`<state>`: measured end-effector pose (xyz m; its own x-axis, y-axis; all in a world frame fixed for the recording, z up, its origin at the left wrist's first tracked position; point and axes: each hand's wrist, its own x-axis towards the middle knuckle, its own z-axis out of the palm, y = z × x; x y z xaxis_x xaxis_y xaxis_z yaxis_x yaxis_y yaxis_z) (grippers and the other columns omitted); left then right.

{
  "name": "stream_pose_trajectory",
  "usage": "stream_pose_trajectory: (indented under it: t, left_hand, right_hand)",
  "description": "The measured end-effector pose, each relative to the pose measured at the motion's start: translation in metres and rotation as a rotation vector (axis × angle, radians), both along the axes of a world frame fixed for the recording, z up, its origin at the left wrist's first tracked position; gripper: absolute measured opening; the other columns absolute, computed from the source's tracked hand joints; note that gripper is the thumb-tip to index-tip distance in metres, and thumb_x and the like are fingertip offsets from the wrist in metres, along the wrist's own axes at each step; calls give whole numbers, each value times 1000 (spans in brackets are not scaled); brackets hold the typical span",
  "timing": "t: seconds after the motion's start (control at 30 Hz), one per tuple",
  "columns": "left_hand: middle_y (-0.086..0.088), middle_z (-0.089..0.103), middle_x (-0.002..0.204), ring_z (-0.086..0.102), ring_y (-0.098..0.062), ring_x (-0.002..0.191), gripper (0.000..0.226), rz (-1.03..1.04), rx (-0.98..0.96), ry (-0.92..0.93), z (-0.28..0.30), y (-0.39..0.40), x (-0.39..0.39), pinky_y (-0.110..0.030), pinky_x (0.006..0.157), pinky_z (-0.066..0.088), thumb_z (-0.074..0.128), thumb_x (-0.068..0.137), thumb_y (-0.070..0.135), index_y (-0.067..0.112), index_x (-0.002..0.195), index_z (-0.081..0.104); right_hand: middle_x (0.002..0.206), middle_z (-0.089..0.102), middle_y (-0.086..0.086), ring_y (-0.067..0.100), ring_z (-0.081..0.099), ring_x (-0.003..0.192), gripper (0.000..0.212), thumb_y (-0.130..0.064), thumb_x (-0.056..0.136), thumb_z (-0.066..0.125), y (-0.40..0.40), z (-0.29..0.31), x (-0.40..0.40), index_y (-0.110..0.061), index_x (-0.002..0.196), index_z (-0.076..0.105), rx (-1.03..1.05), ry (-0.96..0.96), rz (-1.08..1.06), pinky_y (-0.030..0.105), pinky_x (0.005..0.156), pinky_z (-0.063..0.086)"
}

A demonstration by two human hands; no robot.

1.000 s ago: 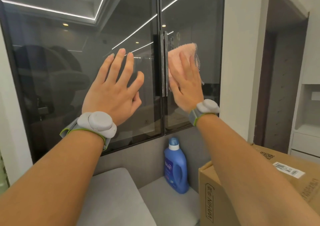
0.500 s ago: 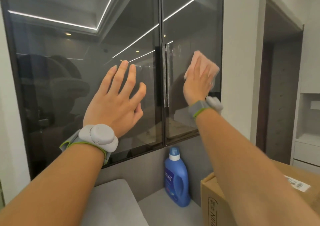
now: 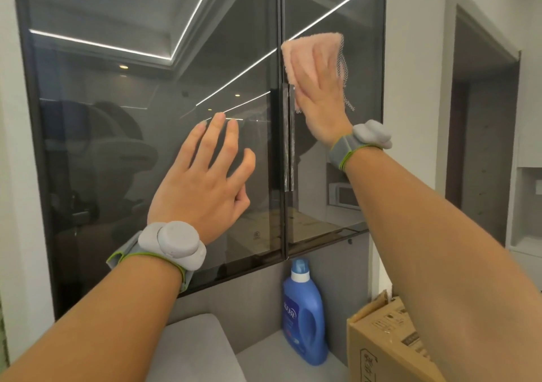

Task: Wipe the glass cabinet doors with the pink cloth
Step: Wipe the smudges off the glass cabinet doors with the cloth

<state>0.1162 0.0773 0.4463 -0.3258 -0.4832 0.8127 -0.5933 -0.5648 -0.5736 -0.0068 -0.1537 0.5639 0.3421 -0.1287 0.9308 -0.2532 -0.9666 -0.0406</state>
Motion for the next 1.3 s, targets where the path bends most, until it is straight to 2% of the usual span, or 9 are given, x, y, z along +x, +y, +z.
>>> stream_pose_trajectory:
  t: [0.17,0.47,0.57,0.63,0.73,0.8,0.9,1.03,1.3]
  left_hand:
    - [-31,35,161,24,-51,154,46,6,-19,2,0,1,-2,-60,127,21,40,102,31,9,141,50]
    - [-30,35,161,25,-50,154,44,-8,-22,6,0,1,-3,-59,127,22,38,103,30,10,139,51]
    - [-30,34,162,24,-50,154,45,-3,-13,9,1,1,-3,-60,127,22,37,103,30,10,140,51]
    - [-30,34,162,24,-50,155,45,0,-18,13,0,2,-3,-60,127,22,37,103,30,10,141,51]
    - [-30,35,161,25,-50,154,45,-3,-18,16,0,0,-2,-60,126,23,37,102,30,10,140,51]
    - [-30,35,161,25,-50,154,45,-17,-22,12,1,0,-2,-60,126,23,38,102,30,10,140,51]
    - [-30,34,162,24,-50,154,45,-21,-16,13,-2,-1,0,-60,127,22,39,101,31,10,139,51]
    - [-29,34,162,24,-50,155,44,-26,-13,11,0,-1,0,-60,127,22,39,102,31,10,140,49]
    - [-29,32,163,23,-50,155,45,-10,-4,28,-1,2,-3,-60,127,22,37,103,31,10,140,49]
  right_hand:
    - [172,-4,1,37,-8,160,56,-36,110,31,-2,-27,-2,-40,161,8,-69,-30,53,60,128,4]
    - [168,-23,-9,27,-17,160,60,-35,111,24,3,-99,-2,-35,162,-8,-22,-24,39,60,128,4]
    - [173,-14,2,30,-11,161,61,-32,110,26,3,-137,-9,-25,164,-1,-70,15,24,60,128,9]
    - [174,-7,0,28,-7,161,60,-38,108,27,6,-154,-15,-30,165,7,-25,42,-5,58,129,12]
    - [173,-1,5,28,0,161,62,-46,106,16,11,-122,-12,-27,165,9,110,-34,-70,53,129,14]
    - [171,9,11,30,9,159,61,-40,106,16,17,-76,-4,-20,164,12,228,-140,-86,52,128,17]
    - [168,17,12,40,12,156,54,-24,109,24,15,-21,6,-21,162,18,304,-188,-93,64,123,18]
    - [174,0,0,33,-12,160,54,-31,112,25,10,-32,8,-39,163,9,176,-126,21,63,126,-5]
    - [173,-3,12,35,-6,161,58,-16,111,29,7,-132,12,-16,165,7,-43,-77,46,65,126,8]
